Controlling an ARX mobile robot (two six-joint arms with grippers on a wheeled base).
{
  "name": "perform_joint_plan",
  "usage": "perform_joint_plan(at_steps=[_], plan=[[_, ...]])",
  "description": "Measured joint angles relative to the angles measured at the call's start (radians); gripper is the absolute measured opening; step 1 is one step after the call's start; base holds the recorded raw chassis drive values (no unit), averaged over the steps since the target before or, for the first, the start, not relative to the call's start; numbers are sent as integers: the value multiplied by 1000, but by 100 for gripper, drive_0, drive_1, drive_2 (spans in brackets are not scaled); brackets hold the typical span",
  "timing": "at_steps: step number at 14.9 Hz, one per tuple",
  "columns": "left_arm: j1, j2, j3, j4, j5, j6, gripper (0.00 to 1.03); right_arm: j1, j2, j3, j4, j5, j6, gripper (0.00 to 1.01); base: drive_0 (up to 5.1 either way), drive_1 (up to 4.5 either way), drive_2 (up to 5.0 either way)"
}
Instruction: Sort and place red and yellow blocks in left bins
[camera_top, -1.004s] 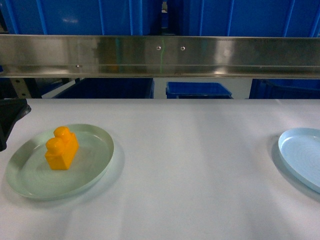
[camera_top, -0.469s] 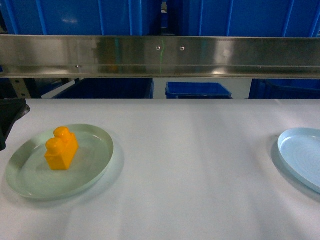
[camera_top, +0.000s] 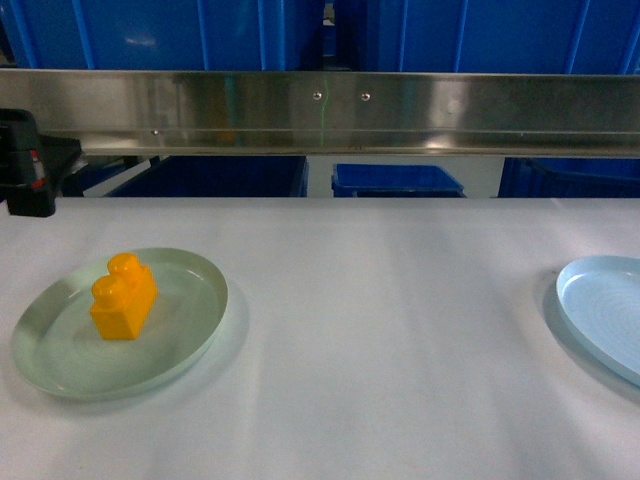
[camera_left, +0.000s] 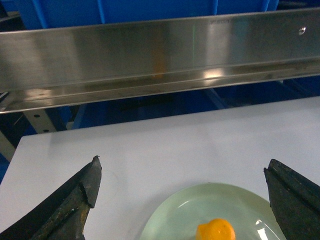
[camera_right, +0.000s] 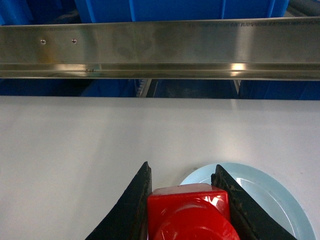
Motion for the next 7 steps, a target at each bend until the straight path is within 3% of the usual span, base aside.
perform_joint_plan(at_steps=[1, 7], plan=[[-3, 79, 64, -50, 19, 26, 98, 0, 0, 0, 0, 0, 0, 29, 0, 0, 0], [0, 191, 138, -154, 56, 43, 98, 0, 0, 0, 0, 0, 0, 29, 0, 0, 0]])
